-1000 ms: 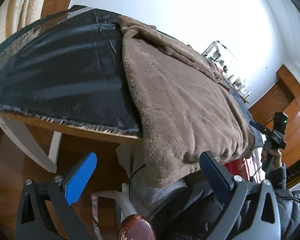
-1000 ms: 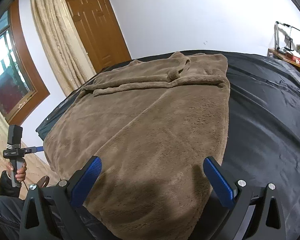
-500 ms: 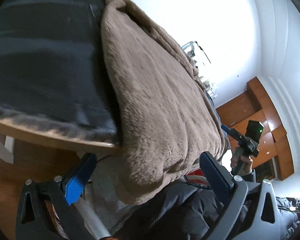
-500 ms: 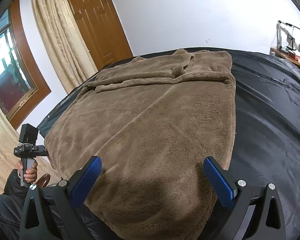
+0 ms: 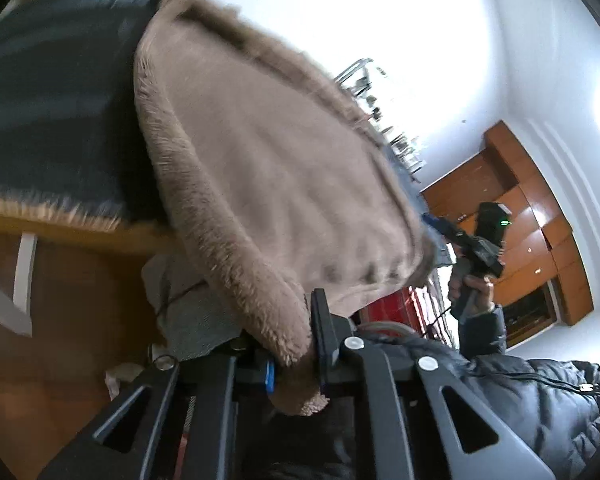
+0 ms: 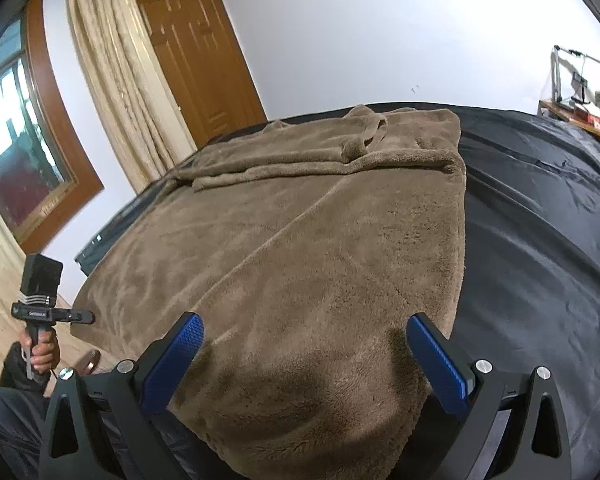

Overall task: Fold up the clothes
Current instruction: 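Grasp the fleece edge with the left gripper and lift it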

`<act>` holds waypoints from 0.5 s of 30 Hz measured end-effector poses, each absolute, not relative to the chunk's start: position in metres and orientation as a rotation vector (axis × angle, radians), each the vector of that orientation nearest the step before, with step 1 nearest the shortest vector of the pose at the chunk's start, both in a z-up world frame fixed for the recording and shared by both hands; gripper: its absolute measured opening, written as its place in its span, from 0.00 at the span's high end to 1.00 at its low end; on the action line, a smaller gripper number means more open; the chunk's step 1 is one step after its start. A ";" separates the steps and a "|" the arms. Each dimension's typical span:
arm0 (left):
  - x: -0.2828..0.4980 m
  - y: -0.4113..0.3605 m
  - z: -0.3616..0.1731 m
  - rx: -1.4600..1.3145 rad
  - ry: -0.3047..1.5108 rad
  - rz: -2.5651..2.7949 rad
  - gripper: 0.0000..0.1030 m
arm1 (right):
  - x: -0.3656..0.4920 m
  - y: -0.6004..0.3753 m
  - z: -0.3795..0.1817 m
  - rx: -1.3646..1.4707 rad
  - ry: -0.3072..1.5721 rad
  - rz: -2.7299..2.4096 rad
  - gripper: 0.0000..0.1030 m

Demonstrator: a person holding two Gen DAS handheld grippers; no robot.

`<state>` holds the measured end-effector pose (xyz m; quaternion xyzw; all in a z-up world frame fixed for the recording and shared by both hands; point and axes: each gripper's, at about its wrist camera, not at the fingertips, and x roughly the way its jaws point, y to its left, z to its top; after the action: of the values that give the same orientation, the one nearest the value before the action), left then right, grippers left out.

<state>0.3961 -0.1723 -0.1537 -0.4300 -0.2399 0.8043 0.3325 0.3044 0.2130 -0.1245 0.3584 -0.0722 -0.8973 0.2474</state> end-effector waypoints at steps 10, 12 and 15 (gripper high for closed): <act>0.378 -0.170 -0.099 -0.947 -0.638 2.209 0.85 | 0.321 0.259 -0.121 0.928 -0.485 -2.377 0.00; 0.374 -0.173 -0.092 -0.919 -0.670 2.230 0.85 | 0.328 0.268 -0.122 0.927 -0.530 -2.355 0.00; 0.370 -0.179 -0.086 -0.906 -0.690 2.246 0.85 | 0.342 0.275 -0.127 0.962 -0.563 -2.319 0.00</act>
<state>0.3695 -0.1790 -0.0856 -0.3425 -0.2607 0.8488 0.3069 0.3419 0.2750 -0.1269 0.3590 -0.2099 -0.8651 0.2804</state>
